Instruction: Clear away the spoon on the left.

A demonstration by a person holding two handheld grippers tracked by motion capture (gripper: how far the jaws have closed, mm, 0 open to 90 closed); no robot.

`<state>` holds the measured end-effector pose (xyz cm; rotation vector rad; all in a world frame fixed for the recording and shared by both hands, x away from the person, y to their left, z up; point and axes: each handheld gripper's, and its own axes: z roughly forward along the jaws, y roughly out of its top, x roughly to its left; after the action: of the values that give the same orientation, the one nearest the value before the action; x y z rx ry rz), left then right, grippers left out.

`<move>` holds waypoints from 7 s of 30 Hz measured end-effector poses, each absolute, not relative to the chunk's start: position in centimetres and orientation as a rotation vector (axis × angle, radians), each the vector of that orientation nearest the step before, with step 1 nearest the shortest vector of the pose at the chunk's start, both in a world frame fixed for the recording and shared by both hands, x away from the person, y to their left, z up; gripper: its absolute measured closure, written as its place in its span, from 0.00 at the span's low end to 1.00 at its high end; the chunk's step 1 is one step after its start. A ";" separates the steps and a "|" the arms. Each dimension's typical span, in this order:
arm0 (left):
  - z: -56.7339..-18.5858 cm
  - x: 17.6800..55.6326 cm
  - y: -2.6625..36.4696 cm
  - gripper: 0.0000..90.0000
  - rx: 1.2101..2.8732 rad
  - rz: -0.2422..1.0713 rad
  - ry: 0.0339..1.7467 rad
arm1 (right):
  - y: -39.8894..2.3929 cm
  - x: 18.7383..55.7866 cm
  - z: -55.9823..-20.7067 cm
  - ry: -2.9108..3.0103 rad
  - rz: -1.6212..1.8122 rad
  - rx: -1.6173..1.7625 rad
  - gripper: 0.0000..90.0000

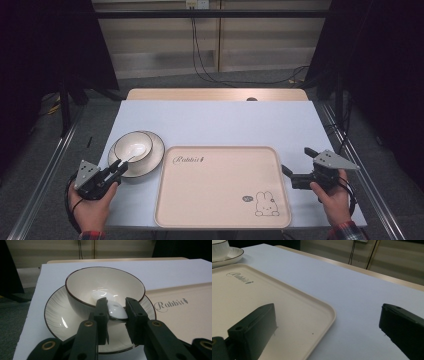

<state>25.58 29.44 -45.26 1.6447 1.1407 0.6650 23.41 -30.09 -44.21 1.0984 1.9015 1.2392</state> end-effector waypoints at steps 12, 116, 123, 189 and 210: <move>-45.2 25.7 29.4 0.83 1.627 0.650 1.156 | -30.1 23.4 -44.2 1.899 1.236 1.102 0.01; -42.0 34.5 26.2 0.95 1.429 0.665 1.133 | -30.0 23.5 -44.6 1.909 1.248 1.115 0.01; -42.0 34.6 26.2 0.95 1.427 0.653 1.131 | -30.1 23.5 -44.6 1.910 1.247 1.112 0.01; -34.5 32.7 22.4 0.95 1.464 0.363 0.962 | -29.8 23.5 -44.8 1.909 1.230 1.105 0.01; -35.7 31.9 20.0 0.95 1.500 0.264 0.920 | -29.5 23.6 -45.0 1.930 1.222 1.103 0.01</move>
<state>31.88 19.99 -35.71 1.5001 0.9197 0.2645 23.57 -29.54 -45.03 1.1025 1.9295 1.2223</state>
